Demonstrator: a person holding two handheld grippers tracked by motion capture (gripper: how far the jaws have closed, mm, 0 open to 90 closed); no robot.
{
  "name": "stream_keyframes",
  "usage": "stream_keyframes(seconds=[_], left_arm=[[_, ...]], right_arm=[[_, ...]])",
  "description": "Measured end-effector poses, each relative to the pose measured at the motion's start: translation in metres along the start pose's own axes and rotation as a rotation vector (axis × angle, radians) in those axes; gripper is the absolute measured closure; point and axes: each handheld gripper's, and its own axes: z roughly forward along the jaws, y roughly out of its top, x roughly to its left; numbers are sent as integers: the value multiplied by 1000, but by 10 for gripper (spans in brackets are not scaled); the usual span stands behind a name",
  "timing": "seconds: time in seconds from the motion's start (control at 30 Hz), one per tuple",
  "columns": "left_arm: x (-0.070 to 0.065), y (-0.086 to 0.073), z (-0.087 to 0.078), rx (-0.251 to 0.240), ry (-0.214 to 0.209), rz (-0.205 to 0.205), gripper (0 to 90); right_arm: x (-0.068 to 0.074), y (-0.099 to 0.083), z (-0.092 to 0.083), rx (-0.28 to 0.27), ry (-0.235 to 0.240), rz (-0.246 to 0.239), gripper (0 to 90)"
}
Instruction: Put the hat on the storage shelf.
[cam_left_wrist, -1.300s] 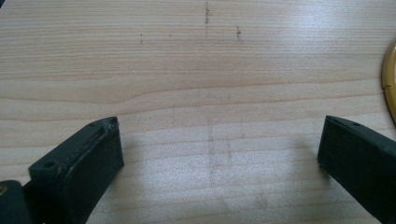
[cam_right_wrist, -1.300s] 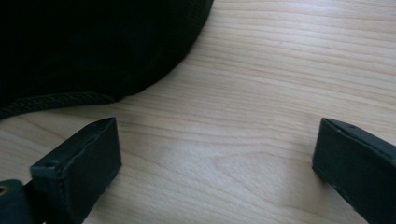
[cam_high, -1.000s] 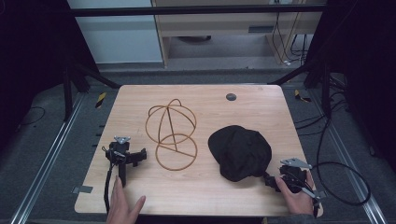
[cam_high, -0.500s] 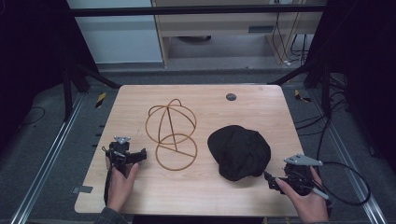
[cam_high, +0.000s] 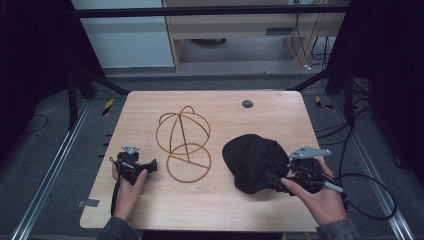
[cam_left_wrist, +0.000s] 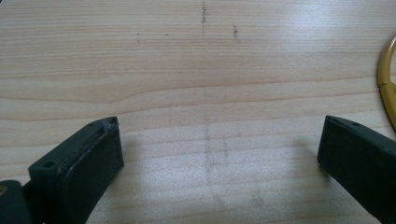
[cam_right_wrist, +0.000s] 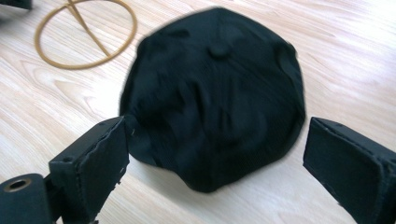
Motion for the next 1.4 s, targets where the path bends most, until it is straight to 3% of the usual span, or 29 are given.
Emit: stream_keyframes(seconds=[0.03,0.2,0.47,0.6,0.73,0.77,0.93,0.97,1.03,1.23,1.4], left_arm=[[-1,0,0,-2,-3,2,0],[-3,-1,0,-2,-11,11,0],[-5,-1,-1,0,-21,22,0],[-5,-1,-1,-1,-22,22,0],[-6,-1,-1,-1,-25,25,0],[-6,-1,0,-1,-26,26,0],[-7,0,0,0,-29,29,0],[-8,0,0,0,-29,30,0],[-8,0,0,0,-30,30,0],[-8,0,0,0,-32,32,0],[-8,0,0,-1,-32,31,0]], right_arm=[[2,10,5,8,10,-9,64],[0,21,17,21,13,-1,66],[-3,43,57,97,2,-13,66],[-5,46,67,130,-9,-5,66],[-8,45,74,160,5,0,123],[-9,44,76,175,21,8,179],[-13,41,76,190,36,10,275],[-16,39,76,196,47,9,387],[-16,38,76,197,54,12,424],[-22,34,77,199,104,19,713],[-24,35,78,199,113,18,791]])
